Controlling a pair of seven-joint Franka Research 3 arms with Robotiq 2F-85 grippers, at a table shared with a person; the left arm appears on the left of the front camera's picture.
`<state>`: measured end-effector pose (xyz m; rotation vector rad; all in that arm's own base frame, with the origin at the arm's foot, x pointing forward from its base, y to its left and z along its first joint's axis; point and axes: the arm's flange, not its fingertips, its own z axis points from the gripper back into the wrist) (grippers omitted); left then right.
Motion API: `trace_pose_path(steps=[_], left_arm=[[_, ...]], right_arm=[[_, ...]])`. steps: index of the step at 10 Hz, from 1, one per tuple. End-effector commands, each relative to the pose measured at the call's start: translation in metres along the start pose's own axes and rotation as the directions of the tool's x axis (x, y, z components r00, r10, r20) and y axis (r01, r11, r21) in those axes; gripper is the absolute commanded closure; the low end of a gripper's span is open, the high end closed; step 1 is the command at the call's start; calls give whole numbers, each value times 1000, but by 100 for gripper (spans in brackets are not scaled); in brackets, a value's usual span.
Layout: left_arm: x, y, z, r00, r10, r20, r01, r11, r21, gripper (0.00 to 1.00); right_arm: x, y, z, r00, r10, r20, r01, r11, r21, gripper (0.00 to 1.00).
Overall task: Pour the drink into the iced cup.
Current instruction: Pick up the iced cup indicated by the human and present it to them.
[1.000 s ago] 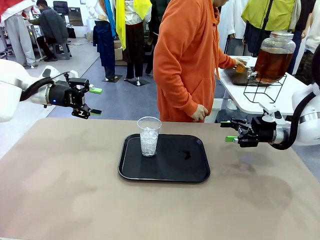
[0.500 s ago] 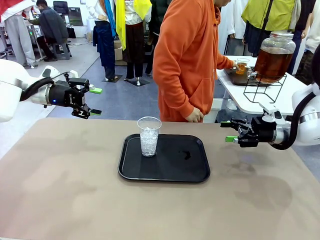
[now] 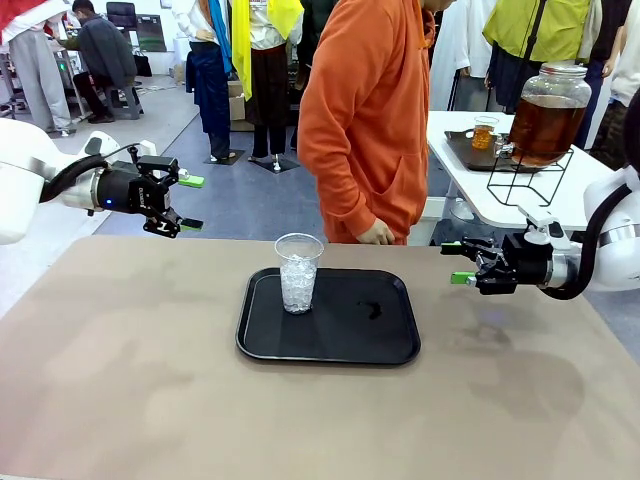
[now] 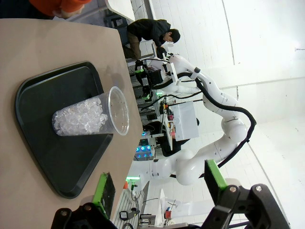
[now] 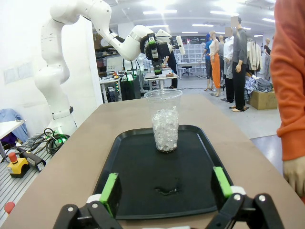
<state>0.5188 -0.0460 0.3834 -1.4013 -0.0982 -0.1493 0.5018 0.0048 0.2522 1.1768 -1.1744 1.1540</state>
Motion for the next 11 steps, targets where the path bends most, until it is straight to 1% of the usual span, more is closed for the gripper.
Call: trace_pose_path(steps=[1,11], left_arm=[[0,-2,0,1000,4,5,-4,1000,-7,0],[0,-2,0,1000,4,5,-4,1000,-7,0]], right_arm=[[2,0,0,1000,4,3,-4,1000,1,0],[2,0,0,1000,4,3,-4,1000,1,0]])
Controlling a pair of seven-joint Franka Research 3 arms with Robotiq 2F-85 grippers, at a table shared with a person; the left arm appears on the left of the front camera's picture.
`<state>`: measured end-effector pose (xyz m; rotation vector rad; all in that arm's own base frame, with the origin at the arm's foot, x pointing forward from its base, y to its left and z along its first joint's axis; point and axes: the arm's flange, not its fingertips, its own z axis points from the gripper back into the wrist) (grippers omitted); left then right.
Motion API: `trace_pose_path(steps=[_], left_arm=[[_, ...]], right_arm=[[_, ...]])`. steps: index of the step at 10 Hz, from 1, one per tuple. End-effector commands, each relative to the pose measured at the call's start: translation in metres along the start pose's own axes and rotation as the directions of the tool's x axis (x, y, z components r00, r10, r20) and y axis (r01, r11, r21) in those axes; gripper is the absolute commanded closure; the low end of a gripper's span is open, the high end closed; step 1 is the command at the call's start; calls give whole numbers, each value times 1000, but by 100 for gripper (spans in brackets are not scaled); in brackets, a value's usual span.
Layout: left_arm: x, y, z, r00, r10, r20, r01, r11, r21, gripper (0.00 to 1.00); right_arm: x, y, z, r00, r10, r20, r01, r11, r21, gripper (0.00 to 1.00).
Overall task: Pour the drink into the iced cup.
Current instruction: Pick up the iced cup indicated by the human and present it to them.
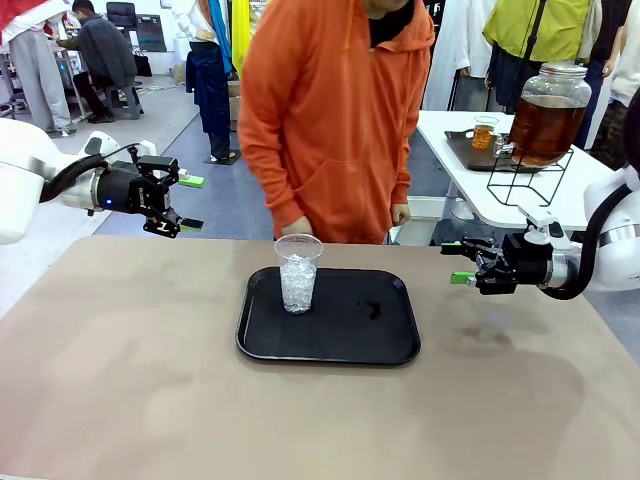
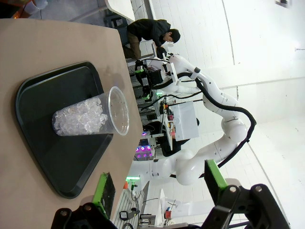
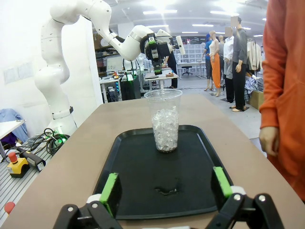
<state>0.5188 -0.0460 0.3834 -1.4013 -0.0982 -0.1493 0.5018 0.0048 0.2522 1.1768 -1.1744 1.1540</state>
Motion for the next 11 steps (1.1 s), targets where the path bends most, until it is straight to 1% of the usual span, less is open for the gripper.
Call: trace_pose_path(steps=[1,11], left_arm=[[0,-2,0,1000,4,5,-4,1000,-7,0],[0,-2,0,1000,4,5,-4,1000,-7,0]], right_arm=[[2,0,0,1000,4,3,-4,1000,1,0],[2,0,0,1000,4,3,-4,1000,1,0]])
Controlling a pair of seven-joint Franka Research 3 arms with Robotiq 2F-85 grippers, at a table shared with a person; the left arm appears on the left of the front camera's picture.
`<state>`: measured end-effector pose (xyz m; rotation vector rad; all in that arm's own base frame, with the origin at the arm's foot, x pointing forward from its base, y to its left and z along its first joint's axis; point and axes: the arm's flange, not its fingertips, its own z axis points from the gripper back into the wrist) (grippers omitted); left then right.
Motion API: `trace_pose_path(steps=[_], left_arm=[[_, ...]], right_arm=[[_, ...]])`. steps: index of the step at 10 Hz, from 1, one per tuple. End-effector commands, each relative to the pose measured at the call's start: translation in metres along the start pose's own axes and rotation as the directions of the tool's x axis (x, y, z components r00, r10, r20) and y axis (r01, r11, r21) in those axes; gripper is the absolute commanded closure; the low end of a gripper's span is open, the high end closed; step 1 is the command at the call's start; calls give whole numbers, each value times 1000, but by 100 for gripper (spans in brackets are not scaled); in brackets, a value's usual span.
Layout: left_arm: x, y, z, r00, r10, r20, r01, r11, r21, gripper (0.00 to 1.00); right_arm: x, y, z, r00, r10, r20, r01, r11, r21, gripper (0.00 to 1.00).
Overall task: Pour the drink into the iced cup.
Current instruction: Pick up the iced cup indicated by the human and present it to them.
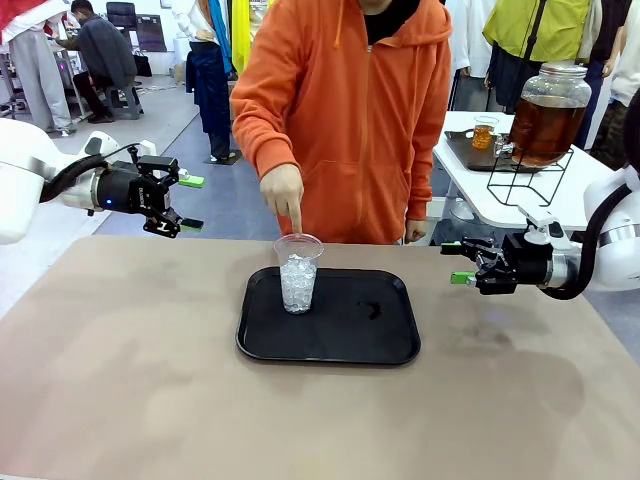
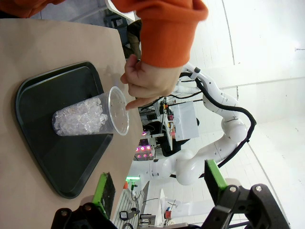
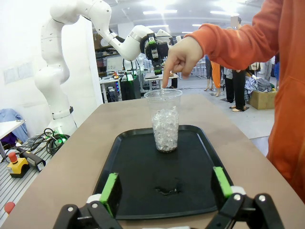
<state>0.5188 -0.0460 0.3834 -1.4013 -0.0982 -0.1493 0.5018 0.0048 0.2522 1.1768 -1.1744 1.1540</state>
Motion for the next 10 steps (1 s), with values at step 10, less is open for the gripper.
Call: trace_pose_path(steps=[10], left_arm=[[3,-2,1,994,-104,-18,104,994,-16,0]], right_arm=[[2,0,0,1000,4,3,-4,1000,1,0]])
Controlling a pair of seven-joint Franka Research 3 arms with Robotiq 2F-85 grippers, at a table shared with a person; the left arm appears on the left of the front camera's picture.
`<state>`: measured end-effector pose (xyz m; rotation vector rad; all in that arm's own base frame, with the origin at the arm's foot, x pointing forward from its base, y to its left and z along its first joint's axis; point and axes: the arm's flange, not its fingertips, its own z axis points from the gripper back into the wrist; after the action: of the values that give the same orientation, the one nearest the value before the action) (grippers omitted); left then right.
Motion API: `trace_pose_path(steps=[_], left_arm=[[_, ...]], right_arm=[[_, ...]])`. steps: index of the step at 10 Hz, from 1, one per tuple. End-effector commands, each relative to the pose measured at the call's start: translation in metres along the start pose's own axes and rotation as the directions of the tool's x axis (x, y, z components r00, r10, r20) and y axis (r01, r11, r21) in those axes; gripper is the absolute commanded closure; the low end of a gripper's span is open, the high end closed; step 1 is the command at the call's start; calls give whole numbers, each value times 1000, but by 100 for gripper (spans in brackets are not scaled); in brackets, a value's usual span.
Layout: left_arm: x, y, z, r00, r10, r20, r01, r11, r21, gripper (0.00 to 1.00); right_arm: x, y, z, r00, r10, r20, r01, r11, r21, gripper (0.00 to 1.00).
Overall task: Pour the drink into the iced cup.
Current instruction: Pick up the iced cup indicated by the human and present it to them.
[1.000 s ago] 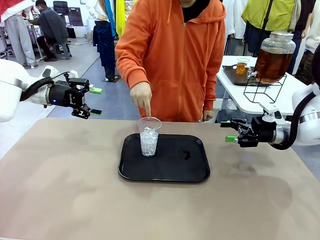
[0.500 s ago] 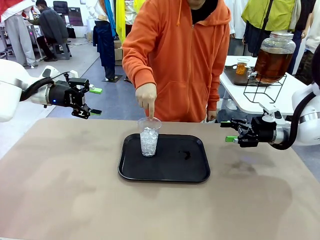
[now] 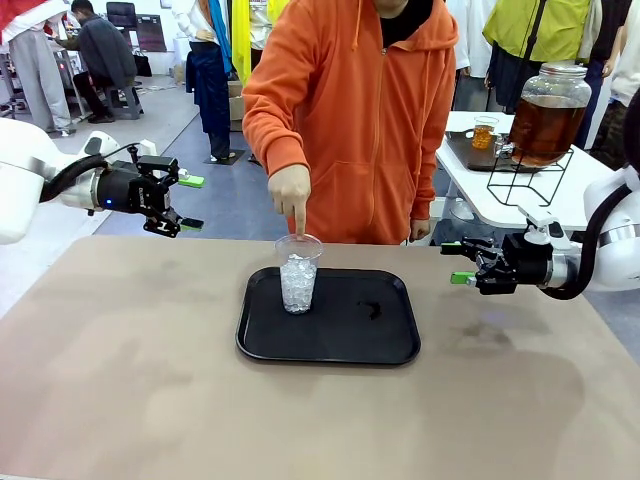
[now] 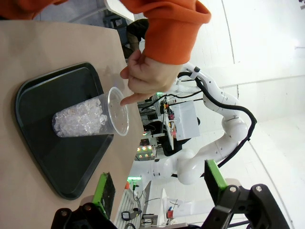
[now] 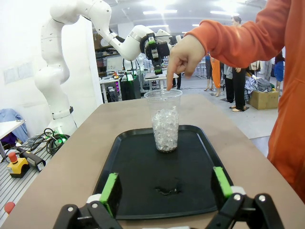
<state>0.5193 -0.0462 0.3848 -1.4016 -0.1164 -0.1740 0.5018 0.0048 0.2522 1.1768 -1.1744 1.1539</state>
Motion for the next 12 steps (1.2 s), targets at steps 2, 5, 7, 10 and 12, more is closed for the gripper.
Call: trace_pose_path(steps=[2,5,7,10,12], left_arm=[[6,4,-1,931,-366,0,366,930,22,0],[4,11,-1,809,-587,36,582,808,92,0],[2,14,-6,759,-652,2,650,757,65,0],[6,8,1,780,-625,-2,623,777,83,0],[6,8,1,780,-625,-2,623,777,83,0]], right_arm=[[2,0,0,1000,4,3,-4,1000,1,0],[2,0,0,1000,4,3,-4,1000,1,0],[2,0,0,1000,4,3,-4,1000,1,0],[2,0,0,1000,4,3,-4,1000,1,0],[2,0,0,1000,4,3,-4,1000,1,0]])
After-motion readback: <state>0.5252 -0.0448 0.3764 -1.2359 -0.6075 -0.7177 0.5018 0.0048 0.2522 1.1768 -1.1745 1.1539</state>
